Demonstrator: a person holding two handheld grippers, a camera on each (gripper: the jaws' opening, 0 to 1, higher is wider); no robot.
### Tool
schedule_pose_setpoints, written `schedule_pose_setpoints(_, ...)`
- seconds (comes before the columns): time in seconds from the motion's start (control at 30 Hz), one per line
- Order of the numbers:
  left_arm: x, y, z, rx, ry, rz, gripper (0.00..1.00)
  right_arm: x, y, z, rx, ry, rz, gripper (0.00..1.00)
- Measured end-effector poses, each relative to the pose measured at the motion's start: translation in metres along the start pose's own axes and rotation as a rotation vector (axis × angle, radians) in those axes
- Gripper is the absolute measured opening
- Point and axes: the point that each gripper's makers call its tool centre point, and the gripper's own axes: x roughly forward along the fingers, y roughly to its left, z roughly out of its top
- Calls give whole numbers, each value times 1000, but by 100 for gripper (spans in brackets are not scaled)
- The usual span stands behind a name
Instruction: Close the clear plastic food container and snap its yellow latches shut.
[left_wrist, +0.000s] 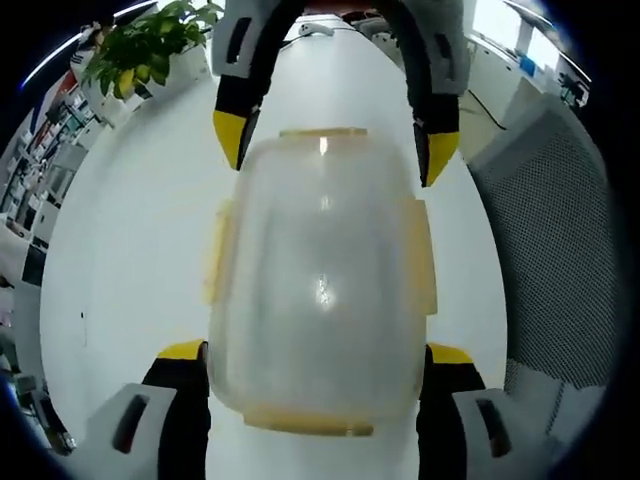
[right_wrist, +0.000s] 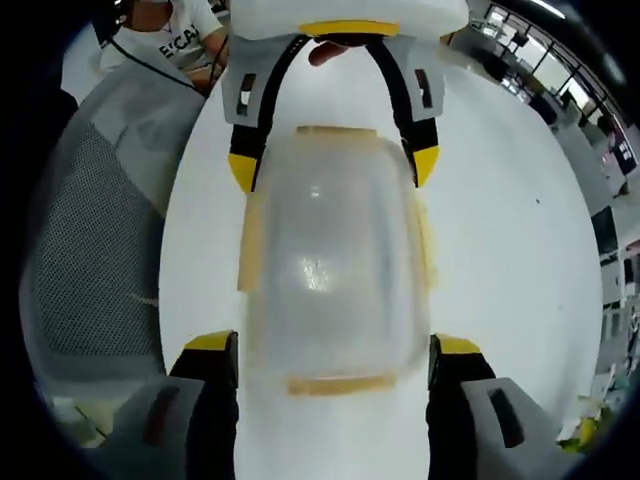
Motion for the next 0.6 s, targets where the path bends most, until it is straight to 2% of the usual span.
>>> schedule_pose_setpoints(0.27,1,-1,-1,-4,24,-8,83,1,2,0,2,19,20,70)
schedule_pose_setpoints(0.6,-1,-3,-2,-36,12,1,82,3,2,2,-12,5,33,70)
